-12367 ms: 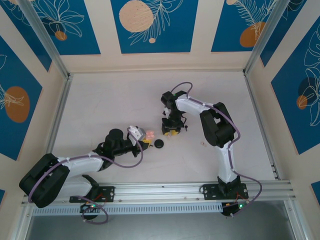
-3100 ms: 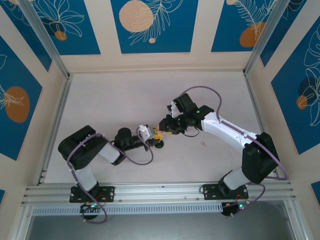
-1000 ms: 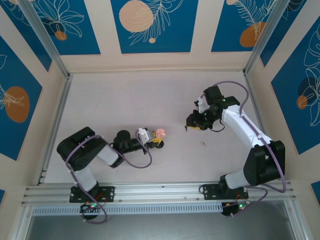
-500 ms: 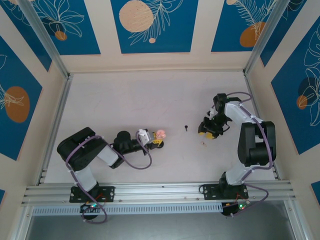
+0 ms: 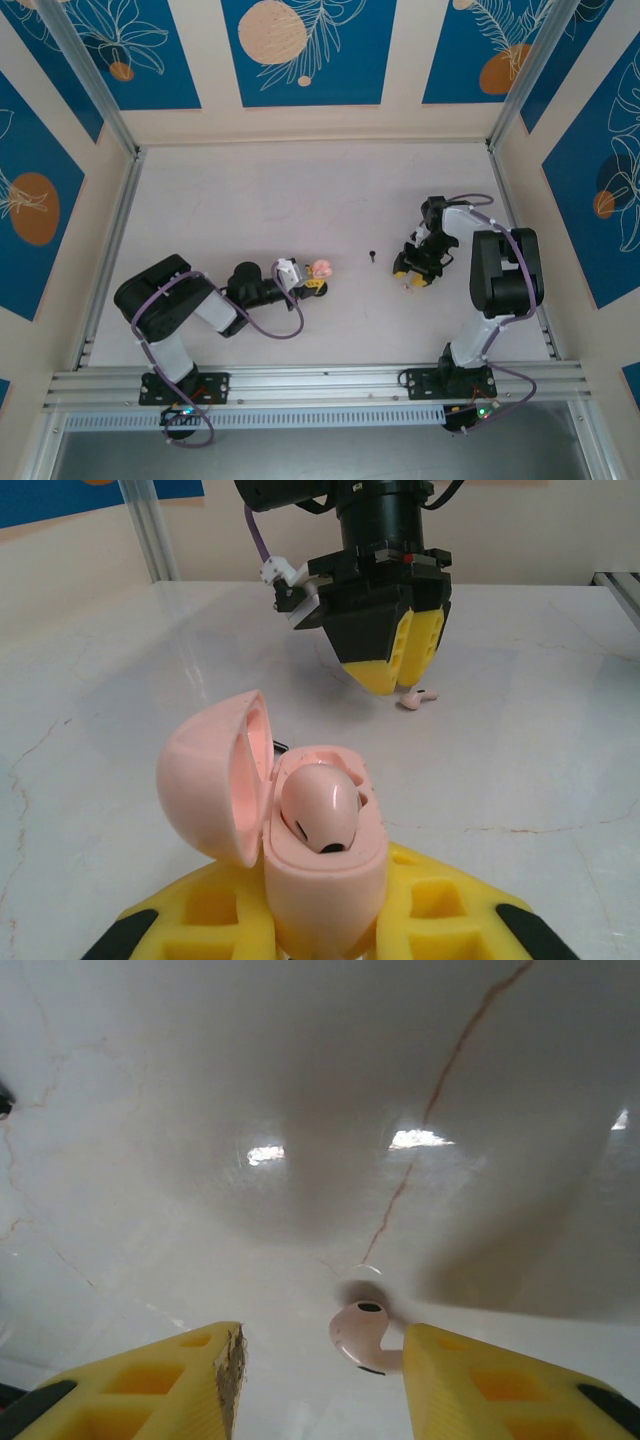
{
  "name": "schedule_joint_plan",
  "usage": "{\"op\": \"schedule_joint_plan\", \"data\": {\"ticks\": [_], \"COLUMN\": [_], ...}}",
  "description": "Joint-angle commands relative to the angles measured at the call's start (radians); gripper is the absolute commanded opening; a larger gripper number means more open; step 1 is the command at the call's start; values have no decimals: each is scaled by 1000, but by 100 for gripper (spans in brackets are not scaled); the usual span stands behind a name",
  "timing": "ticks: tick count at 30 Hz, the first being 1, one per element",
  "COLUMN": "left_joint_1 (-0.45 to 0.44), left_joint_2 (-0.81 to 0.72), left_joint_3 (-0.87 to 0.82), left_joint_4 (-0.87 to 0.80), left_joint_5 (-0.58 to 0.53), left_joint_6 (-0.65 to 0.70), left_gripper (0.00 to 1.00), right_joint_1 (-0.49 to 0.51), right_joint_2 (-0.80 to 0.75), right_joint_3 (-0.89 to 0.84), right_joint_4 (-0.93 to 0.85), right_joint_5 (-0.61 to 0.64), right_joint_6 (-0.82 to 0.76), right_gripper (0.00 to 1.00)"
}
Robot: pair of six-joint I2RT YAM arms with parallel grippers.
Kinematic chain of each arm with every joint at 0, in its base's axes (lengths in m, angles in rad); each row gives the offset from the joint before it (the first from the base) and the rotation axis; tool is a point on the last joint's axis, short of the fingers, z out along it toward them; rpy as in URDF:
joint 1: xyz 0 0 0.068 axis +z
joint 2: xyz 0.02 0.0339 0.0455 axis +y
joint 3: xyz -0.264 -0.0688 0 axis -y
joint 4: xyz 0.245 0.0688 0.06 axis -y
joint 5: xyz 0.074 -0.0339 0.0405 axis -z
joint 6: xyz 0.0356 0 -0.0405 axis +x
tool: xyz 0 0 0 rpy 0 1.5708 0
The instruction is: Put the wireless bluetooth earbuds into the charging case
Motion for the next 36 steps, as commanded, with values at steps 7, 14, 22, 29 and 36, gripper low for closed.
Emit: {"op": "schedule_joint_plan", "data": {"ticks": [7,14,22,29,36], "left_joint_1": [-14,-14,-14,-14,-14], "left_joint_2": [-11,-7,-1,-2,-6], "left_joint_3": [-2,1,7,2,-2], "left_joint_4": [37,37,37,38,36], "left_joint_5": [-1,-1,7,6,6], "left_joint_6": [17,16,16,15,13], "left_gripper": [6,6,6,6,6], "right_joint_1": [37,65,97,103,94], "right_joint_2": [42,23,15,-12,-46], "right_joint_3": [-4,4,2,26,116], "right_joint_4": [-23,-69,-85,-125,-242], "right_joint_5": [-9,-10,-36,-54,76], "right_joint_6": [-6,12,37,45,21], "right_gripper": [46,46,46,46,45]}}
